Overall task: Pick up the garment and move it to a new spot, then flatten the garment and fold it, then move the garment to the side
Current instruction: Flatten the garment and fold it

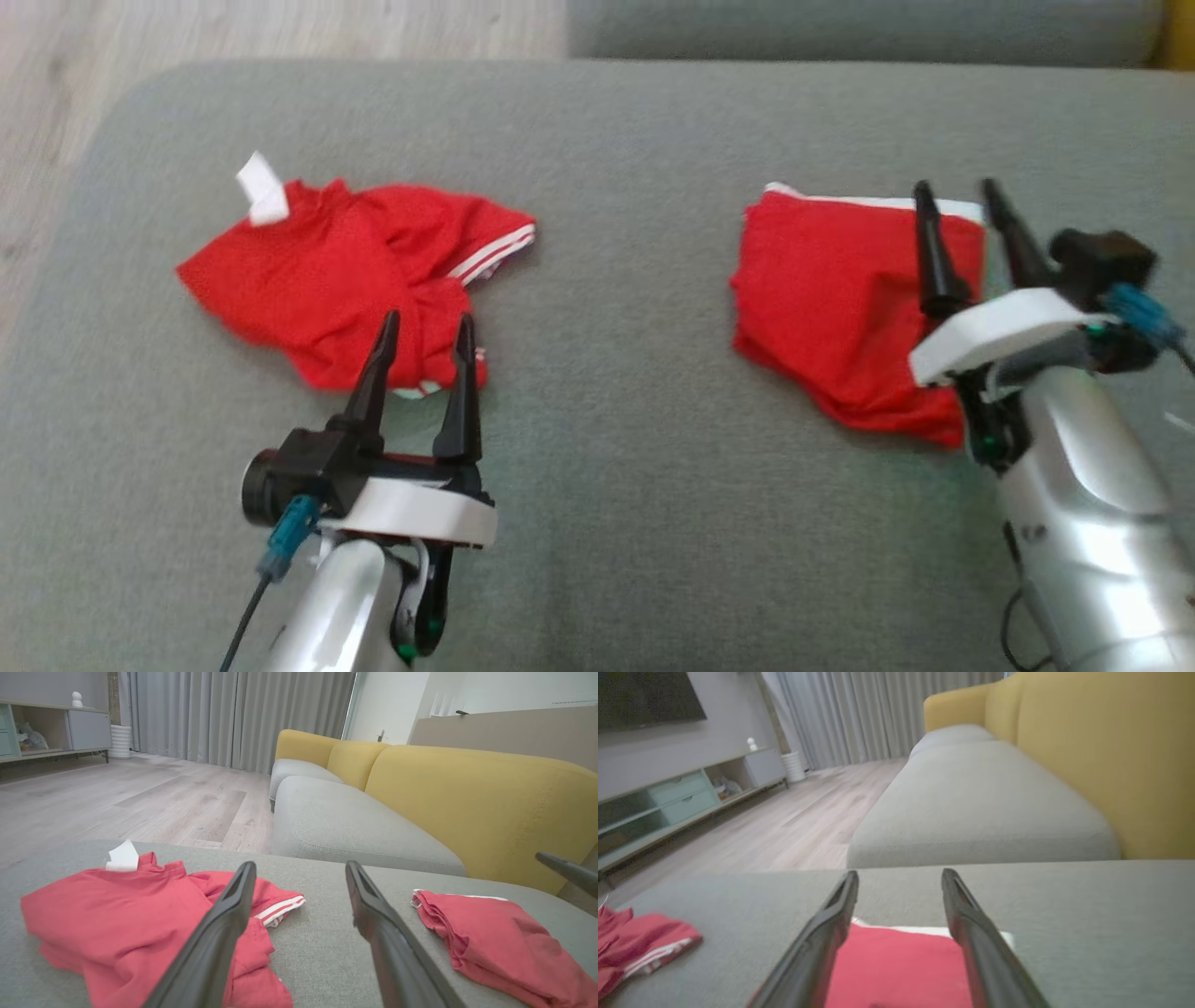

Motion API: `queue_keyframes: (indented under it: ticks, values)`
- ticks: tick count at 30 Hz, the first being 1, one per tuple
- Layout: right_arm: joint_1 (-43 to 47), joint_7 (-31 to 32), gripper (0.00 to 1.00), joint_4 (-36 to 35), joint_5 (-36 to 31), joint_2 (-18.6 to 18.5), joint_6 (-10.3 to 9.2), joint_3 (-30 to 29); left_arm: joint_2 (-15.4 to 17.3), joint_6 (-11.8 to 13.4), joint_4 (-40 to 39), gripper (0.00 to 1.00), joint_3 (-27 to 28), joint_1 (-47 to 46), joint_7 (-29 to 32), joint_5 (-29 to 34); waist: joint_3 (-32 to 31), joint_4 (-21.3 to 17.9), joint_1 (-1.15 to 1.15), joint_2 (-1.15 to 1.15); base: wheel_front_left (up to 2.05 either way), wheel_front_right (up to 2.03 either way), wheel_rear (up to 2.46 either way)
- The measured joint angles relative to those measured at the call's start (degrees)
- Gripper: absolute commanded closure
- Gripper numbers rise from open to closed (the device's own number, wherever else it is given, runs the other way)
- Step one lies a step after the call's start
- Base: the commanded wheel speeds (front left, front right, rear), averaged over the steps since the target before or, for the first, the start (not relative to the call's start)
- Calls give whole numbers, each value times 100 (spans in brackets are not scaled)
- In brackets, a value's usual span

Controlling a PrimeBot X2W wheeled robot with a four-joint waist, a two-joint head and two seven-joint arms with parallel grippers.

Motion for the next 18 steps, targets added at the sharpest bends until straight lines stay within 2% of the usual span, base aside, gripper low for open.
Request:
queue_keyframes:
  ticks: [6,10,18]
  values:
    - [963,-47,0,-965,-205,-2,0,-706,2,24,38,0,58,160,0,-87,-322,-246,-1,0,0,0,0]
    - [1787,-44,0,-1465,-363,177,0,-1007,2,27,99,0,59,225,0,-86,-438,-375,0,0,0,0,0]
    - [2541,174,0,-2192,-499,454,0,-1267,3,24,241,0,82,493,0,-82,-558,-454,0,0,0,0,0]
